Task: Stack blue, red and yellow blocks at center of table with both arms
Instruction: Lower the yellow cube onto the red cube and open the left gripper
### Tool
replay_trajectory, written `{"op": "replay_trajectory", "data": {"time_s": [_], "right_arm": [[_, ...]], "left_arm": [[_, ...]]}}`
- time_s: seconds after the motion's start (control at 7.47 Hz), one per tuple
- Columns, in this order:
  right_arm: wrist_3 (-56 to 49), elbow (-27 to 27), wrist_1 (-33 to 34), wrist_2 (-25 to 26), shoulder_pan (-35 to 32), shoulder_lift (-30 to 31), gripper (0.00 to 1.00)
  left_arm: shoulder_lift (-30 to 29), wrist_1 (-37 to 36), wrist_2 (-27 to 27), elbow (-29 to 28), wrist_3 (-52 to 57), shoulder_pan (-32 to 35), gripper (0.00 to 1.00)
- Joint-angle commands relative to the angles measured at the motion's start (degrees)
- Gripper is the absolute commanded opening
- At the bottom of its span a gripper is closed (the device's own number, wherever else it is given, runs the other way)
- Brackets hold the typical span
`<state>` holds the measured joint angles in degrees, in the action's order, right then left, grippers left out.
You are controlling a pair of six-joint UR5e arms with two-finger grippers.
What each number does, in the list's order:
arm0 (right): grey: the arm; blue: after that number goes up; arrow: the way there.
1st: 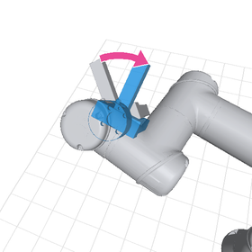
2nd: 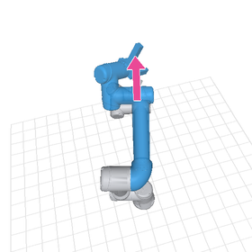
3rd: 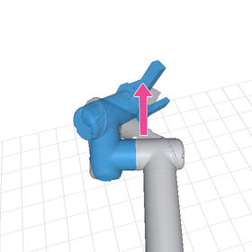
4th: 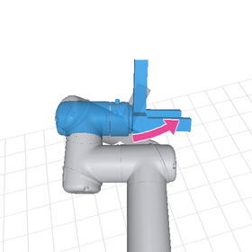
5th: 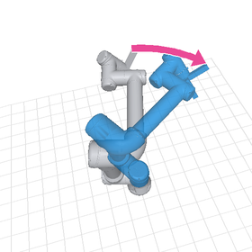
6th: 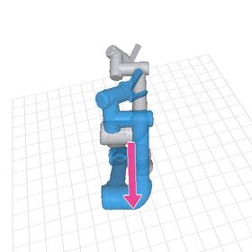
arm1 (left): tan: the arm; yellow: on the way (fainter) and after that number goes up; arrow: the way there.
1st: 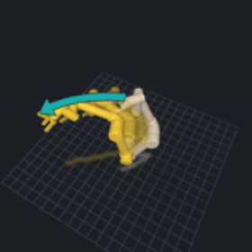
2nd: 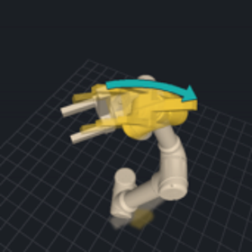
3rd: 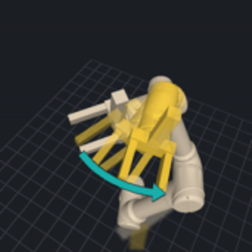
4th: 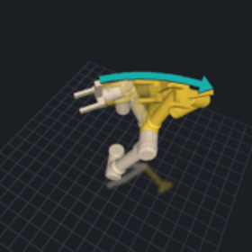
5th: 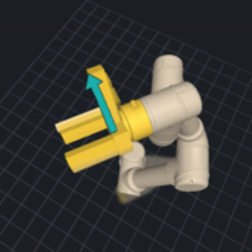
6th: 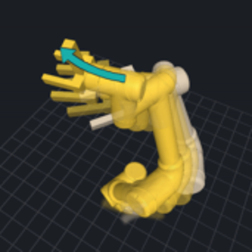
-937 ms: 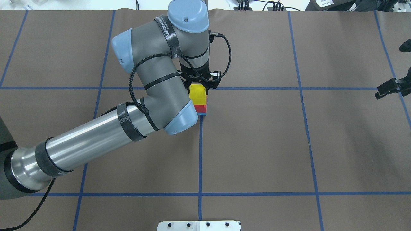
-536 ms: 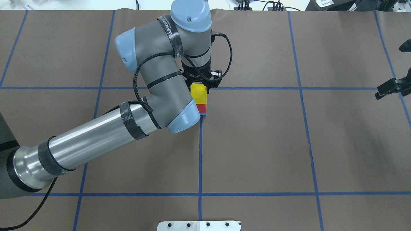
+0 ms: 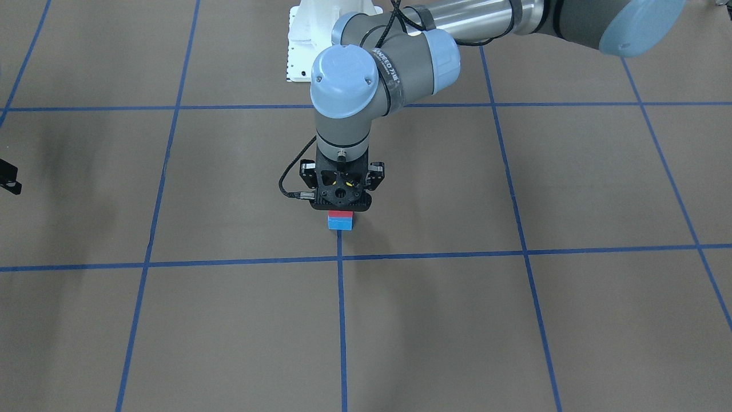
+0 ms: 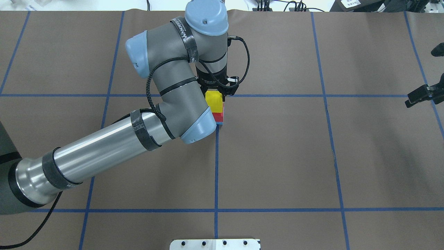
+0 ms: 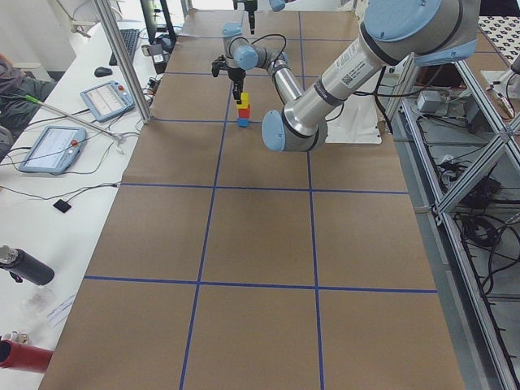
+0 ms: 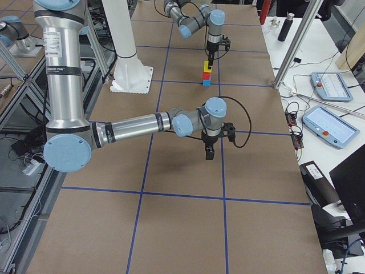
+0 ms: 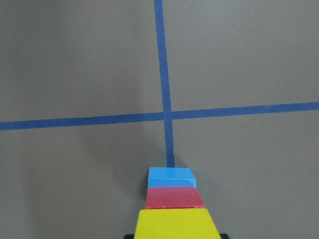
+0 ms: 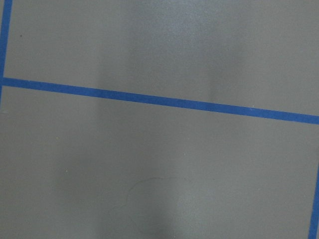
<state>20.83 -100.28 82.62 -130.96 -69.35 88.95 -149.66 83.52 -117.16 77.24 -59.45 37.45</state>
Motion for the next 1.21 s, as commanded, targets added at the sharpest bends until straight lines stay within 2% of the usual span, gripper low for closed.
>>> {"op": "replay_trajectory", "data": {"time_s": [0.0,1.07], "right_arm": [[0.00,0.00,0.00,0.00,0.00,0.00,1.00],[0.00,0.09,0.00,0.00,0.00,-0.18,1.00]], "left_arm": [[-0.02,0.24,0.00,-0.08,-1.46,0.00,0.00],[0.07,1.38,0.00,-0.69,-3.22,-0.09,0.02]]}}
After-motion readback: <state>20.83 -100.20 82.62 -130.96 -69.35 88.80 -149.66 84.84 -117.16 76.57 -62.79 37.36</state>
